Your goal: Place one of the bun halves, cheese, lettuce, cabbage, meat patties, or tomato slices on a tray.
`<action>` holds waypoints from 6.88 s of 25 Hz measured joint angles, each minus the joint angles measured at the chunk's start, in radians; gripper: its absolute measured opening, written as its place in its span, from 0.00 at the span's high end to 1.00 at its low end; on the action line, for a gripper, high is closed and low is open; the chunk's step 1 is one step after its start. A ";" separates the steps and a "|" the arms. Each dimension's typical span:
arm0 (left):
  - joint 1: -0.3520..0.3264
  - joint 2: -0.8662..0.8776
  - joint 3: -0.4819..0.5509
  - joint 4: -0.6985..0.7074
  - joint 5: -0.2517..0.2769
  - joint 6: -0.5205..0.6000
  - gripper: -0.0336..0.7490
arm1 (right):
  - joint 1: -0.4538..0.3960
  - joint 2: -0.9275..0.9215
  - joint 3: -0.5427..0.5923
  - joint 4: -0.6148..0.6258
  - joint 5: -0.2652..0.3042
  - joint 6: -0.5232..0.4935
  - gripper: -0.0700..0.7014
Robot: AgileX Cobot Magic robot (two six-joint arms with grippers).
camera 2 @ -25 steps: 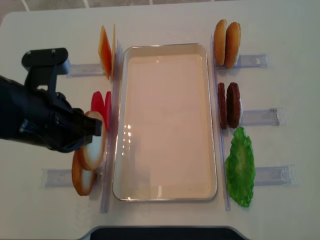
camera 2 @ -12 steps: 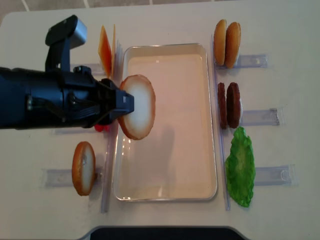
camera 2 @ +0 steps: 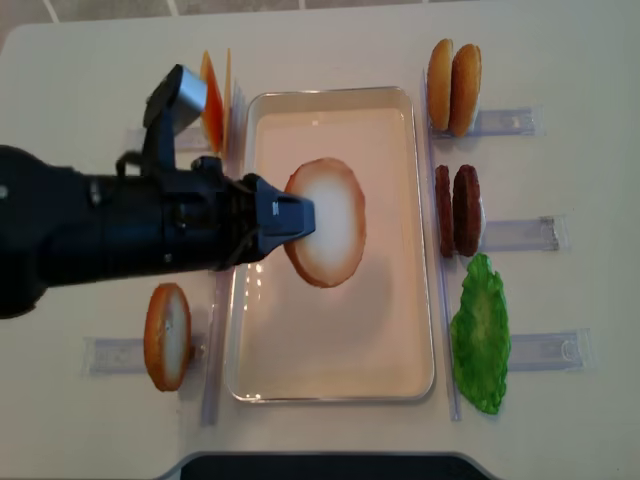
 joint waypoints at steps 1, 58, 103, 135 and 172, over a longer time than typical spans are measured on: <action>0.024 0.026 0.000 -0.112 0.032 0.103 0.78 | 0.000 0.000 0.000 0.000 0.000 0.000 0.53; 0.131 0.587 -0.001 -0.517 0.210 0.667 0.78 | 0.000 0.000 0.000 0.000 0.000 0.003 0.53; 0.131 0.171 -0.010 0.242 0.092 -0.076 0.43 | 0.000 0.000 0.000 0.000 0.000 0.003 0.53; 0.309 -0.042 -0.296 1.452 0.653 -0.768 0.44 | 0.000 0.000 0.000 0.000 0.000 0.003 0.53; 0.511 -1.088 0.142 1.274 0.690 -0.562 0.44 | 0.000 0.000 0.000 0.000 0.001 0.008 0.53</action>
